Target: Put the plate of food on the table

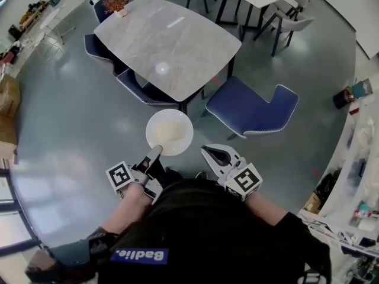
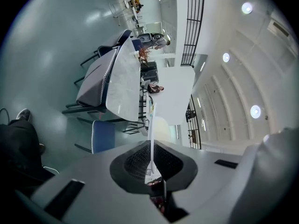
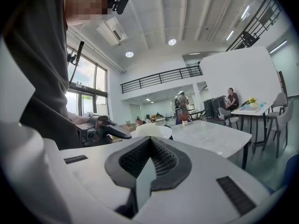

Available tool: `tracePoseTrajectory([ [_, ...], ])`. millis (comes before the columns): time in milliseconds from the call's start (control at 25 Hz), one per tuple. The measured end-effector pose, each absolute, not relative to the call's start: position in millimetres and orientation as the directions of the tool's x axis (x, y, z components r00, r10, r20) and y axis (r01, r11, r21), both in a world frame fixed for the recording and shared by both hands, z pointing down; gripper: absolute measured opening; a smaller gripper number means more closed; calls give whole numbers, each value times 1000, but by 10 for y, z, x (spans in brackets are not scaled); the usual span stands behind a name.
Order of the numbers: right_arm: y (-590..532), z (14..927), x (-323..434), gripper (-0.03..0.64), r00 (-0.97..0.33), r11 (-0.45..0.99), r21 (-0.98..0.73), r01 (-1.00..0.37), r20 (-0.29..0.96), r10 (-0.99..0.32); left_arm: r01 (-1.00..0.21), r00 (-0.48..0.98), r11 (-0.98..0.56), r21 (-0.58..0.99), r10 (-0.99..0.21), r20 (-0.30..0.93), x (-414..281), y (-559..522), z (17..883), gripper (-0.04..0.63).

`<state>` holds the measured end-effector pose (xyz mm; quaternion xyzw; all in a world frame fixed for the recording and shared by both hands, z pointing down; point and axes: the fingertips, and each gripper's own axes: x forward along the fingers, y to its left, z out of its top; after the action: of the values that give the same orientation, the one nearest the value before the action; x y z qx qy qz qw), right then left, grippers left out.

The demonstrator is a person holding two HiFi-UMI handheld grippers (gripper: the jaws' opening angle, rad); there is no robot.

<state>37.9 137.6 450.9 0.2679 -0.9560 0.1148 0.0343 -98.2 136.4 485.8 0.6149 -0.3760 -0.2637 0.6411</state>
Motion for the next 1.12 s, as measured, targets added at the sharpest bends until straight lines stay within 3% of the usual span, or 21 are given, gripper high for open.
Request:
tracePoseTrajectory([
  [520,820,4594,391,9,-839,817,-192,-544,162,-520,-115,589,101,988,-794,150,-1031,738,4958,15],
  [1120,-600,4630,-249,9,-745,725,-179,-665,217,-630,-112,645,88,990,-751,140,-1790,-1057,5154,15],
])
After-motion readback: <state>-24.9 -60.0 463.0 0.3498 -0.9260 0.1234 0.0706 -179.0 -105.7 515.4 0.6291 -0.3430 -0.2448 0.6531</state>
